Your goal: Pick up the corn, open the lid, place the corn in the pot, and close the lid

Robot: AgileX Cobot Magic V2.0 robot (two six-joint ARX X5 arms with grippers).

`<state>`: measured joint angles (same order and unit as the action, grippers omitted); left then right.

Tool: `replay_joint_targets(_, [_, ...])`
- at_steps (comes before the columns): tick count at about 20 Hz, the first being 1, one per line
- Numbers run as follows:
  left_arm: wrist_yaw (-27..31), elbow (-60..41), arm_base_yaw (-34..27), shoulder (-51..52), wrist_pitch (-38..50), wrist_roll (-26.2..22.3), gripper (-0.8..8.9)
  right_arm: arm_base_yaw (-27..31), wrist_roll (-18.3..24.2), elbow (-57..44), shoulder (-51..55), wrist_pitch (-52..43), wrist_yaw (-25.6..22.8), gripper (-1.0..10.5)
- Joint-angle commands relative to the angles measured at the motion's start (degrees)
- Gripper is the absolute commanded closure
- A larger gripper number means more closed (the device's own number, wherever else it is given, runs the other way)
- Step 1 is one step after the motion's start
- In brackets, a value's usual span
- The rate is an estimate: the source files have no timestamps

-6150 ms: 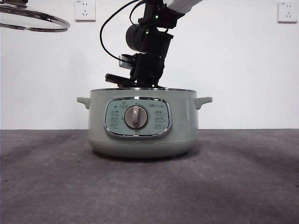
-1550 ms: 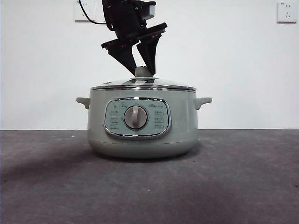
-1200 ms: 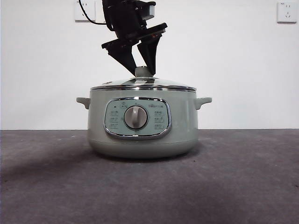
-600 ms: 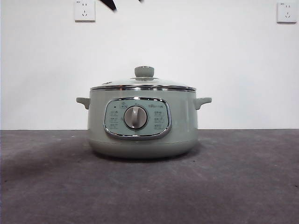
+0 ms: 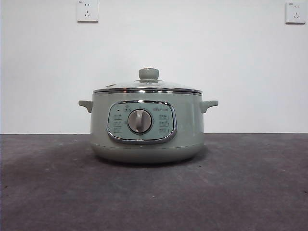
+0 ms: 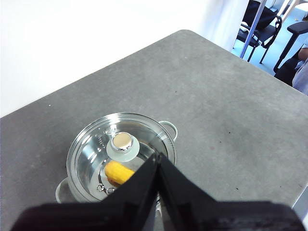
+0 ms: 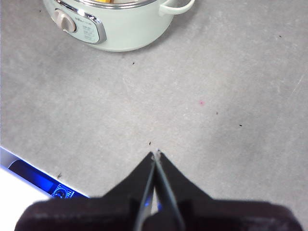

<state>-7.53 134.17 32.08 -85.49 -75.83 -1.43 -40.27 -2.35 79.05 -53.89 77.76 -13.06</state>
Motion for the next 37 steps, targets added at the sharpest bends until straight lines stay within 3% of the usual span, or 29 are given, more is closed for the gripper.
replay_joint_targets(1, [-0.1,-0.2,0.1,0.5,0.2,0.3,8.17,-0.2,-0.4,-0.5,0.0,1.5,0.0,9.5])
replay_joint_targets(2, [0.5,-0.2,0.0,0.4,0.2,-1.6,8.17,-0.2,-0.4,-0.5,0.0,1.5,0.0,9.5])
replay_joint_targets(3, [2.5,-0.2,-0.7,0.6,0.2,-8.2,8.17,-0.2,-0.4,-0.5,0.0,1.5,0.0,9.5])
replay_joint_targets(4, [4.3,-0.3,-1.8,0.9,0.1,-10.9,8.17,-0.2,-0.4,-0.5,0.0,1.5,0.0,9.5])
replay_joint_targets(7, [4.5,-2.6,-6.3,3.3,0.2,-11.9,8.17,-0.2,-0.4,-0.5,-0.2,1.5,0.0,9.5])
replay_joint_targets(10, [4.3,-14.1,-12.9,9.8,0.2,-11.7,8.17,-0.2,-0.4,-0.5,-0.4,1.5,0.0,9.5])
replay_joint_targets(12, [4.1,-28.1,-18.5,17.0,3.1,-11.6,8.17,-0.2,-0.4,-0.5,-0.4,1.5,0.0,9.5])
replay_joint_targets(15, [4.1,-58.3,-25.5,33.9,26.2,-9.7,8.17,-0.2,-0.4,-0.5,-0.4,1.5,0.0,9.5])
replay_joint_targets(19, [4.2,-100.7,-30.7,58.5,60.5,-2.2,8.17,-0.2,-0.4,-0.5,-0.4,1.5,0.0,9.5])
replay_joint_targets(22, [4.4,-119.9,-31.1,72.6,66.8,7.1,8.17,-0.2,-0.4,-0.5,-0.4,1.5,0.0,9.5])
replay_joint_targets(25, [4.5,-128.1,-31.1,79.7,66.8,11.8,8.17,-0.2,-0.4,-0.5,-0.4,1.5,0.0,9.5])
replay_joint_targets(37, [4.5,-133.7,-31.0,85.3,66.5,11.7,8.17,-0.2,-0.4,-0.5,-0.4,1.5,0.0,9.5])
